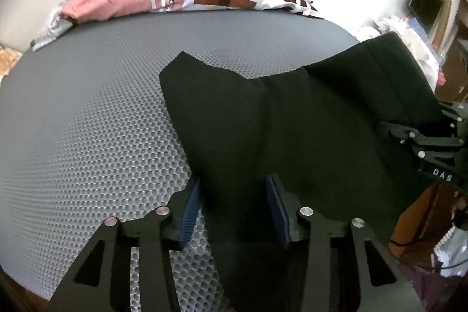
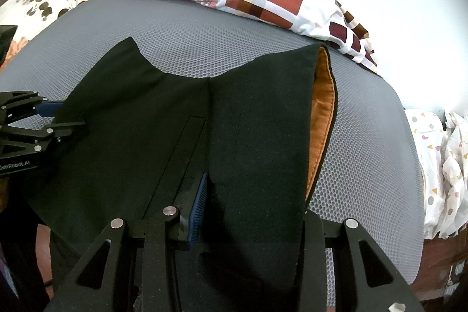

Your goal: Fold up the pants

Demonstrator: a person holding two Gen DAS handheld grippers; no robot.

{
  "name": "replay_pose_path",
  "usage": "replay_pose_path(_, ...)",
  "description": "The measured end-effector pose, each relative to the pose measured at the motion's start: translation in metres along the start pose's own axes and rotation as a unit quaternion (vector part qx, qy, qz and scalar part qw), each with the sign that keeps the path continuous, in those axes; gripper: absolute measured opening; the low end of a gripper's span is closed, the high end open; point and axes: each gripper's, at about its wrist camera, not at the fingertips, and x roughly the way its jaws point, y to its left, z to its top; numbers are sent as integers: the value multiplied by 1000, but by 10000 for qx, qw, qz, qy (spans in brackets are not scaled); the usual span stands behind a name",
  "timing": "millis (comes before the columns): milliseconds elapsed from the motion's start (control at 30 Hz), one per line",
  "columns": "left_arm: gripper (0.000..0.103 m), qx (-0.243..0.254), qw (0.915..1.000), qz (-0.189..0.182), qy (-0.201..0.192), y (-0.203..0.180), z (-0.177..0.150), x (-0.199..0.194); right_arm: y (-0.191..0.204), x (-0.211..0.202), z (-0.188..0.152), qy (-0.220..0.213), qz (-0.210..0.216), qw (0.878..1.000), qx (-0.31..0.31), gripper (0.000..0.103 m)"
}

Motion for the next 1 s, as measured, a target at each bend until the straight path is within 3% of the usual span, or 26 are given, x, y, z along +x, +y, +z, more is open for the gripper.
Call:
replay_pose_path(133, 54, -152, 9995, -263, 42, -1, -1, 12, -3, -2, -2, 5, 12, 10000, 4, 36)
replay_pose_path(367, 54, -760, 9936, -833, -16, 26, -11, 22, 0, 1, 2, 7, 11, 10000, -6, 36)
replay_pose_path(500, 54, -706, 9935, -892, 6, 27, -11, 17, -3, 0, 0, 10, 15, 10000, -8, 36)
replay_pose_path(700, 54, -1064, 9852, -1341, 32, 29, -2, 18, -2, 3, 4, 14, 26, 10000, -9, 36)
replay_pose_path(833, 54, -765, 9908, -1112, 115, 11, 4, 16, -6, -1, -1, 24, 55, 10000, 25, 36)
replay_pose_path(867, 56, -581, 9937, -946, 155, -3, 7, 21, -5, -1, -1, 28, 58, 10000, 27, 36)
replay_pose_path(1000, 68, -202, 9973, -690, 131, 0, -5, 14, -6, -2, -2, 29, 63, 10000, 22, 36)
